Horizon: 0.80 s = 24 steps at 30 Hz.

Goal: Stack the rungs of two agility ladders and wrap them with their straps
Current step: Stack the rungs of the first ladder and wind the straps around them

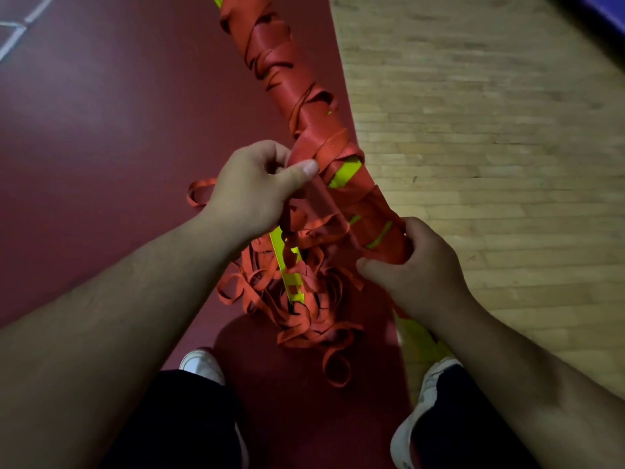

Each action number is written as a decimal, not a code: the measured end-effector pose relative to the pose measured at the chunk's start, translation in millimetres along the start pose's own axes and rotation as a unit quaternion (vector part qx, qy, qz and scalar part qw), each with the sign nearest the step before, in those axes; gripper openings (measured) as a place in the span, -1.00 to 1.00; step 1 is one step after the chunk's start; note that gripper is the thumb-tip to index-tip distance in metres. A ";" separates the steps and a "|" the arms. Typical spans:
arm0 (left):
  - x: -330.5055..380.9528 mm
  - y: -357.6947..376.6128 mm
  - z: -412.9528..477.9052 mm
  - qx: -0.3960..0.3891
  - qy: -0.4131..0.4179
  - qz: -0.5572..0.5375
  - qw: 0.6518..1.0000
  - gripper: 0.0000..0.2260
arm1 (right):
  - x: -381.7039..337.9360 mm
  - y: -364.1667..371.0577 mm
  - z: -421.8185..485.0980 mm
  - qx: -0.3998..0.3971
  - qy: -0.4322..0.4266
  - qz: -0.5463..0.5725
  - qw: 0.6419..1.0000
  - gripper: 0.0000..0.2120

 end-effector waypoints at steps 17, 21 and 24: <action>23.3 35.8 -15.0 -0.203 0.032 0.008 0.979 -0.79 | -17.9 -37.3 -5.5 0.151 -0.062 -0.117 0.980 -0.52; 30.6 43.2 -20.2 -0.230 0.012 -0.150 0.961 -0.96 | -23.9 -46.3 -7.6 0.178 -0.067 -0.101 0.976 -0.51; 39.1 35.7 -19.5 -0.205 0.052 -0.037 0.977 -0.77 | -29.3 -51.4 -10.9 0.198 -0.083 -0.083 0.973 -0.51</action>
Point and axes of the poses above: each hand's wrist, its own z-axis towards the middle knuckle, its own y-axis out of the palm, x = y × z, the point moved 10 cm from there along z, towards the middle knuckle, and after that the axes turned 6 degrees about -x, right-handed, at the moved point
